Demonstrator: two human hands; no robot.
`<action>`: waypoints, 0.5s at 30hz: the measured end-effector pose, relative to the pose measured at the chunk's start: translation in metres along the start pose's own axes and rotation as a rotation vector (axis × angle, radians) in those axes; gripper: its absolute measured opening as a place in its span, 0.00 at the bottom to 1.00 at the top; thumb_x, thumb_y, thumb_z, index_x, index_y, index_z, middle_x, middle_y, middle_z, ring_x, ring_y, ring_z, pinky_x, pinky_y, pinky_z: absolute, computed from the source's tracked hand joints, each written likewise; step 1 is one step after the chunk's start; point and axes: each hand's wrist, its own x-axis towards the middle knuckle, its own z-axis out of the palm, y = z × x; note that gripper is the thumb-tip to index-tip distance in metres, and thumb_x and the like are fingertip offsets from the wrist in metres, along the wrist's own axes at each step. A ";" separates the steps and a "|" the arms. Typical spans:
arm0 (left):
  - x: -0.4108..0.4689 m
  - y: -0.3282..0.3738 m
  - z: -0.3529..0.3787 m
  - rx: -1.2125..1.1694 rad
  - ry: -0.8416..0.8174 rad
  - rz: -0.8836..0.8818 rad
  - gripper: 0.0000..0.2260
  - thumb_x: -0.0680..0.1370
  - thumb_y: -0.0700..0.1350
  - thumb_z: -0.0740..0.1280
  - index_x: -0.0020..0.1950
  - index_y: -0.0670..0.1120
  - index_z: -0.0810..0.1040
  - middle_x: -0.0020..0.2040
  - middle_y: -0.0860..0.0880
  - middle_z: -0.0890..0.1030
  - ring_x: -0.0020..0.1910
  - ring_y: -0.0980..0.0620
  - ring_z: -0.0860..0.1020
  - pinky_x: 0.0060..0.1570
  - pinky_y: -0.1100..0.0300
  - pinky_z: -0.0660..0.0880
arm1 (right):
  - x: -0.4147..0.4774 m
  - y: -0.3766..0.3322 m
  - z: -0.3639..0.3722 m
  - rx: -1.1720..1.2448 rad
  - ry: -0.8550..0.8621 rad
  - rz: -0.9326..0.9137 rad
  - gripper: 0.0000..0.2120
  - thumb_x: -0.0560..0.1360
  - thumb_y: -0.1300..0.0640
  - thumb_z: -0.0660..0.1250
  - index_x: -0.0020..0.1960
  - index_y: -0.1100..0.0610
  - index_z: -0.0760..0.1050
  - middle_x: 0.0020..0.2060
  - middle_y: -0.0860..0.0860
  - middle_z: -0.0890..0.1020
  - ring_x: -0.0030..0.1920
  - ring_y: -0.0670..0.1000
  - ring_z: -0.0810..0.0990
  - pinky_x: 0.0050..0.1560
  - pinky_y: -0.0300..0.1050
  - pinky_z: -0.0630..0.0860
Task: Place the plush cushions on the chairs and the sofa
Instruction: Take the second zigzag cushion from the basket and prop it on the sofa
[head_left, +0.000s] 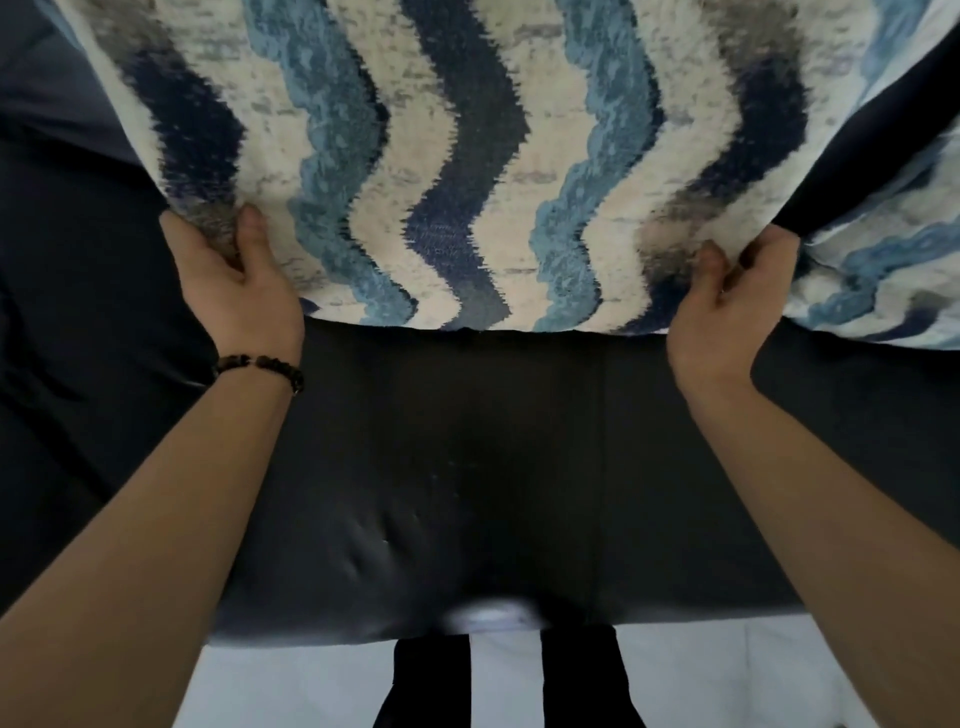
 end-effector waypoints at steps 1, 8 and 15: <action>0.001 0.002 0.001 0.003 0.014 -0.004 0.28 0.85 0.47 0.60 0.79 0.35 0.56 0.73 0.48 0.68 0.71 0.56 0.69 0.68 0.73 0.65 | 0.003 0.000 -0.001 -0.016 -0.021 -0.022 0.10 0.82 0.59 0.59 0.55 0.67 0.69 0.48 0.56 0.70 0.45 0.54 0.70 0.48 0.41 0.70; 0.023 0.004 -0.010 0.225 -0.091 0.020 0.28 0.80 0.50 0.64 0.76 0.40 0.63 0.73 0.41 0.68 0.72 0.43 0.69 0.70 0.65 0.65 | 0.012 -0.020 -0.001 -0.094 -0.168 0.169 0.20 0.80 0.63 0.63 0.70 0.69 0.64 0.68 0.65 0.67 0.61 0.53 0.68 0.60 0.25 0.64; 0.039 0.088 -0.001 0.834 -0.180 0.958 0.25 0.86 0.56 0.54 0.78 0.42 0.65 0.77 0.37 0.66 0.77 0.33 0.62 0.74 0.33 0.51 | 0.045 -0.107 0.012 -0.565 -0.130 -0.665 0.27 0.85 0.45 0.56 0.79 0.59 0.62 0.77 0.68 0.62 0.78 0.70 0.58 0.77 0.68 0.50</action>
